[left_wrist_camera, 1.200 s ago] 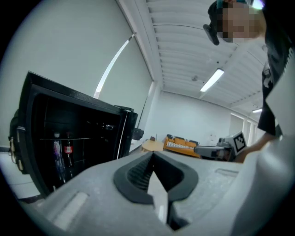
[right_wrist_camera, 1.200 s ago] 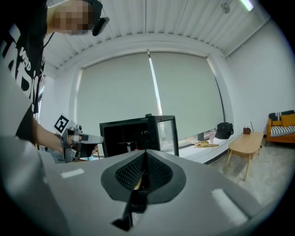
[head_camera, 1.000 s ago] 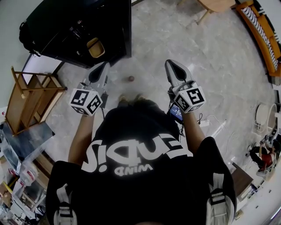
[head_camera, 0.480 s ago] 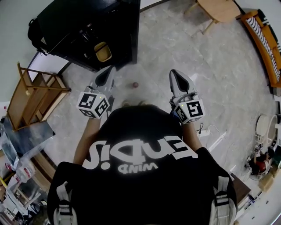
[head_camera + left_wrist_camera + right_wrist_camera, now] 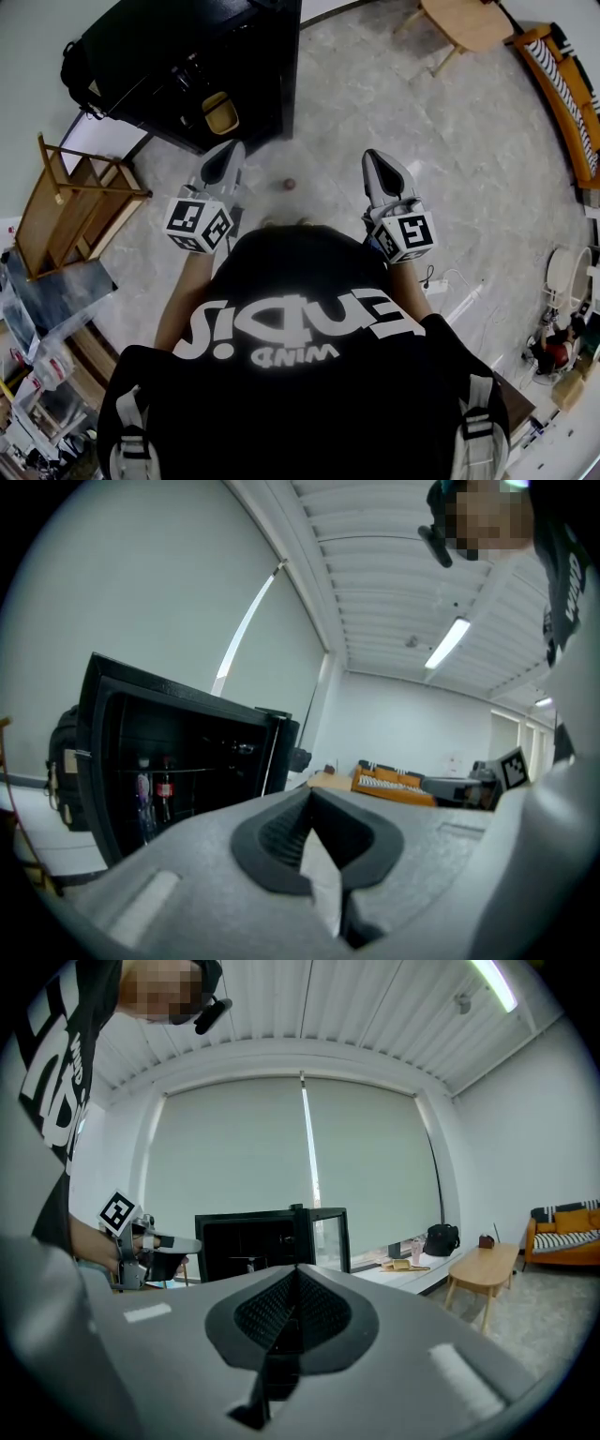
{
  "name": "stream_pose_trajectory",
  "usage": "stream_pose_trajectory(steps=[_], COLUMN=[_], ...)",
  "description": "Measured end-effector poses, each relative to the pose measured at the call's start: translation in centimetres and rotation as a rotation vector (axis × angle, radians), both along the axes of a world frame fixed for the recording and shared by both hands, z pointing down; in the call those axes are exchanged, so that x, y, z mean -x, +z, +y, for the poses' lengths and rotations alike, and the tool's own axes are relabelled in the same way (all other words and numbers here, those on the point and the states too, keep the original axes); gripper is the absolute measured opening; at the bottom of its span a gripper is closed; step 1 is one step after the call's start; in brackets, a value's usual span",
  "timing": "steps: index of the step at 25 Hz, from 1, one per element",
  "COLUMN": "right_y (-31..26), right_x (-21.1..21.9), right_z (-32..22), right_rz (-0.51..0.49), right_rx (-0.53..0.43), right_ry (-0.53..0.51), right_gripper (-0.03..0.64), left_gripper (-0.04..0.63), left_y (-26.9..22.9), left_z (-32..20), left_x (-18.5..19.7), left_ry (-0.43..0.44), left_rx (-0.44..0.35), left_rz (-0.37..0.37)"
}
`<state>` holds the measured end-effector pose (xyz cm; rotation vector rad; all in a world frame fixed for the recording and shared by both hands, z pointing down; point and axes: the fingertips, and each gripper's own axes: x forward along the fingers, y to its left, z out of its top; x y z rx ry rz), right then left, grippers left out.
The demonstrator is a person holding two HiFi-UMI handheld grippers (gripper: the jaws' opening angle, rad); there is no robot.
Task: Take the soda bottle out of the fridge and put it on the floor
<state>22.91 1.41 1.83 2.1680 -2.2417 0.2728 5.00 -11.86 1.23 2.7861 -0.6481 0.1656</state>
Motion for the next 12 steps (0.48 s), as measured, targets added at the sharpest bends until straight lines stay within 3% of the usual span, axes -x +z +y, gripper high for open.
stream_pose_trajectory(steps=[12], right_y=[0.03], right_x=[-0.58], right_z=[0.17], right_rz=[-0.026], right_rx=[0.01], right_ry=[0.042], right_gripper=[0.0], left_gripper=[0.002], left_y=[-0.56], left_z=[0.2], left_x=[0.1], left_ry=[-0.023], left_rx=[-0.017], left_rz=[-0.02])
